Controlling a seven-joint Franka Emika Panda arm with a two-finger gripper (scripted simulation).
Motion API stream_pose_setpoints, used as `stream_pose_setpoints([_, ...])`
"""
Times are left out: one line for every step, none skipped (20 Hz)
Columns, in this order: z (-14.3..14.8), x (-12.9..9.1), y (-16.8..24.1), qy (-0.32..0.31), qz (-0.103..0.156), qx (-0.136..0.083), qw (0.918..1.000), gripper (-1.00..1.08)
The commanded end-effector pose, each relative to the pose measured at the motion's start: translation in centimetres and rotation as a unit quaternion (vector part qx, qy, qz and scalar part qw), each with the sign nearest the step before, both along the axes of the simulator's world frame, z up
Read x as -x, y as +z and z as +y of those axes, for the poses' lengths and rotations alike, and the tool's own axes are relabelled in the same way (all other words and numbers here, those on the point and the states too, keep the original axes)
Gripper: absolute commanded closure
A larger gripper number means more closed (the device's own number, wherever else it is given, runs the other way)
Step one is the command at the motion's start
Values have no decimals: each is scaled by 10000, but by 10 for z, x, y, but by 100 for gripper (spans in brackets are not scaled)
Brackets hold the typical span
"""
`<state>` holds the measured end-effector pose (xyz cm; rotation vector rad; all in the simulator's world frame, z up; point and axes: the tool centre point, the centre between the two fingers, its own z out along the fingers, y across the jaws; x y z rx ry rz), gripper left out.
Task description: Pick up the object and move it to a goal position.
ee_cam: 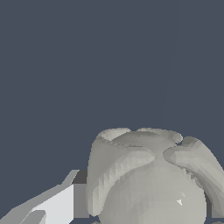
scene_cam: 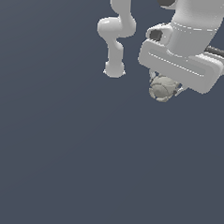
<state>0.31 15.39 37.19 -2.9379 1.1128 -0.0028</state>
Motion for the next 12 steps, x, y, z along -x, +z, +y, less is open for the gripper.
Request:
stream_pose_setpoints([7,0,14,-4,7,1,10000,108])
stream_pose_setpoints([10,0,19,-4,7,1,10000,108])
stream_pose_setpoints([12,0,23,-2,8,-1,10000,108])
stream_pose_setpoints([14,0,26,-2,8,-1,10000,108])
stream_pose_setpoints([15,0,29,-2,8,-1,10000,108])
stream_pose_setpoints([16,0,31,-2,8,-1,10000,108])
stream_pose_setpoints([18,0,33,-1,8,-3,10000,108])
stream_pose_setpoints([18,0,35,-1,8,-3,10000,108])
stream_pose_setpoints([19,-1,36,-1,8,-3,10000,108])
stream_pose_setpoints([20,-1,37,-1,8,-3,10000,108])
stream_pose_setpoints([20,-1,37,-1,8,-3,10000,108])
stream_pose_setpoints([20,-1,38,-1,8,-3,10000,108])
